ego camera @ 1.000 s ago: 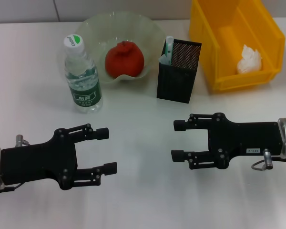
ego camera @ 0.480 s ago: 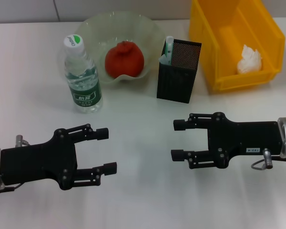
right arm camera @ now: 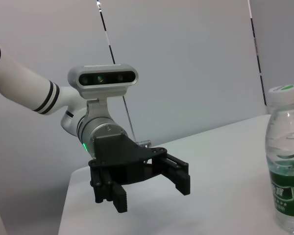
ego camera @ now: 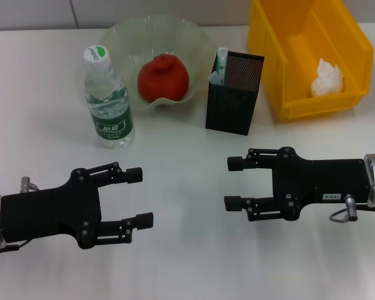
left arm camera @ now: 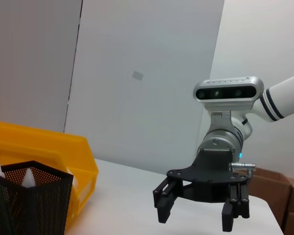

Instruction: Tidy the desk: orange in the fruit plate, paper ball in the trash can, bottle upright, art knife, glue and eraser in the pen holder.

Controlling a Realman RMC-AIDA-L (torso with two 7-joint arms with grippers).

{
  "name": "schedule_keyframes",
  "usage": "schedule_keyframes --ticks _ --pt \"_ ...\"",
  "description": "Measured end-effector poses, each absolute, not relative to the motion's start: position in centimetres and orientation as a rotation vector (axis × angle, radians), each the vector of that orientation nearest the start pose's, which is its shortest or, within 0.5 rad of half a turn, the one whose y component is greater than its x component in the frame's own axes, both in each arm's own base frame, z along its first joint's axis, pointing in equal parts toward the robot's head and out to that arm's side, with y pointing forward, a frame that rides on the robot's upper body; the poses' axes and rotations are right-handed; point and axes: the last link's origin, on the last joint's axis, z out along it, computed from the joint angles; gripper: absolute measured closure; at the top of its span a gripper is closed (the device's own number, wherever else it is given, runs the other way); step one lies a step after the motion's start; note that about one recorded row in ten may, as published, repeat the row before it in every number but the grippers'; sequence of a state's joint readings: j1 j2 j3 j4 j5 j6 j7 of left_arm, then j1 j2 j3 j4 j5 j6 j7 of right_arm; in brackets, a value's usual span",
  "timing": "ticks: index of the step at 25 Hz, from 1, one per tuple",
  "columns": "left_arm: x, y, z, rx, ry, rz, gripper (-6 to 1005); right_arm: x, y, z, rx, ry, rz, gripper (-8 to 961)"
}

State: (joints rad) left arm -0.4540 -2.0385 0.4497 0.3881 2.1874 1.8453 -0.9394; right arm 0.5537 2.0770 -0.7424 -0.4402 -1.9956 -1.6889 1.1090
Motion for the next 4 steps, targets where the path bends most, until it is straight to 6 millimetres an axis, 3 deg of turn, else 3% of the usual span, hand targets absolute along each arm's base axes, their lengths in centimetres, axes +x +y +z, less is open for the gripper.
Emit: schedule_keyframes --ticks 4 --pt "-29.05 25.03 -1.15 -2.827 -0.388 -0.976 198 25.07 29.09 -3.88 -2.937 0.401 0.874 201"
